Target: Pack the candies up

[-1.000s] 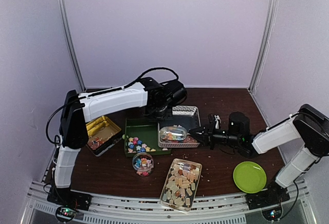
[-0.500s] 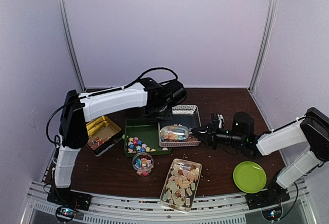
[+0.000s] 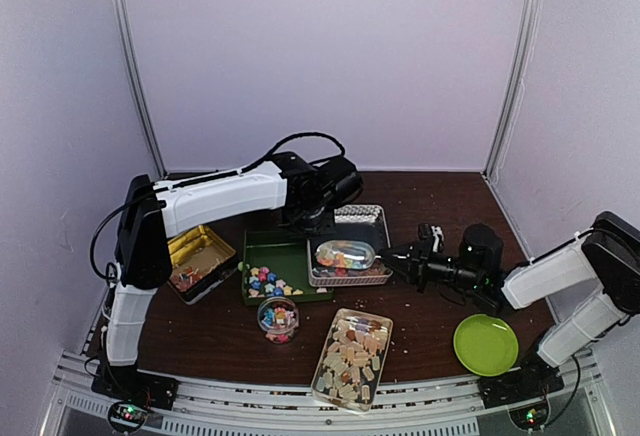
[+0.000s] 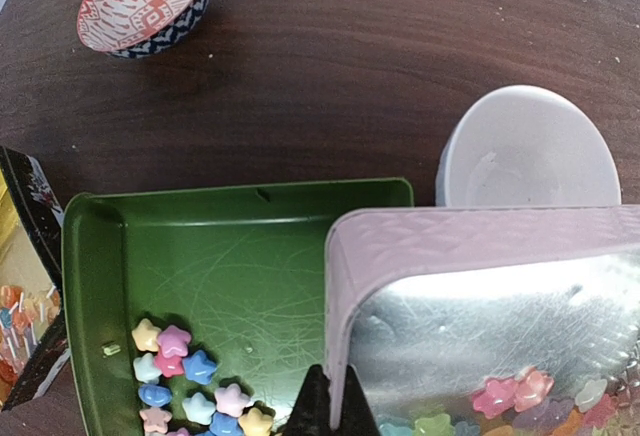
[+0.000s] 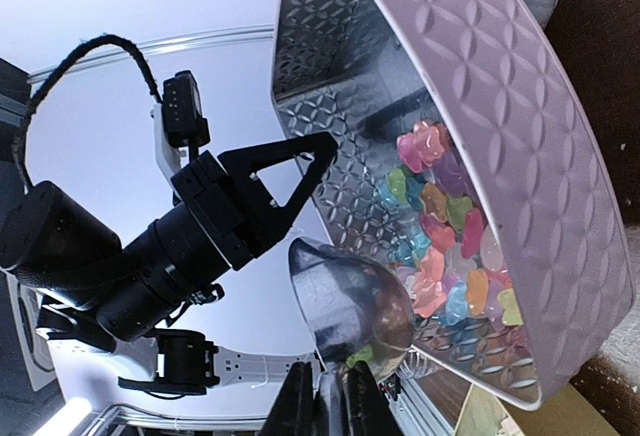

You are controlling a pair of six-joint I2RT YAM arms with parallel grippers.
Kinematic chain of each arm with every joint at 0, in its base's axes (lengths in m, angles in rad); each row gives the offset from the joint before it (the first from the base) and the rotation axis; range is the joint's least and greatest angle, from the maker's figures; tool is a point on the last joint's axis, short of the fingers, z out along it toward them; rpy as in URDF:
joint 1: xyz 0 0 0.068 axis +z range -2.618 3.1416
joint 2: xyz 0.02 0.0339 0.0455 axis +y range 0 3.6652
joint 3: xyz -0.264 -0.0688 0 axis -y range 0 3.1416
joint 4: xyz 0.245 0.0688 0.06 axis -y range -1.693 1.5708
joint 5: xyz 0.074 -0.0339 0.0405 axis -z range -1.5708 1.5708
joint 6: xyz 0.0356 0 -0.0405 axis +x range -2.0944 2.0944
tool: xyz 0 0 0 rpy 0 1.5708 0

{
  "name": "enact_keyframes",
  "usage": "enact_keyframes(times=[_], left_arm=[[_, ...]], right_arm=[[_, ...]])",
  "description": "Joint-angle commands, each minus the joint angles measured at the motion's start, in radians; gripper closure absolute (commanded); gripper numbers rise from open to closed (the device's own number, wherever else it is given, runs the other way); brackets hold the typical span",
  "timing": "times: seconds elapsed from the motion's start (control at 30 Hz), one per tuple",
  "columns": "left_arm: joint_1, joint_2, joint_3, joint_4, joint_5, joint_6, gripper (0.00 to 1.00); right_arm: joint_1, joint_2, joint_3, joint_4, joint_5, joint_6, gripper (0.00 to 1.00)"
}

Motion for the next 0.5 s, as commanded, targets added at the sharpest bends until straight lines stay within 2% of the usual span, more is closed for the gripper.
enact_keyframes(times=[0.0,0.33,0.47], left_arm=[[0.010,-0.065,0.020,0.048,-0.013,-0.027,1.00],[0.019,-0.065,0.043,0.025,-0.014,-0.029,1.00],[0.029,-0.069,0.051,0.011,-0.009,-0.022,1.00]], right_arm=[[-0.006,0.038,-0.029,0.218,0.041,0.099,1.00],[-0.009,0.003,-0.053,0.218,0.035,0.099,1.00],[-0.009,-0.058,-0.087,0.182,0.040,0.094,1.00]])
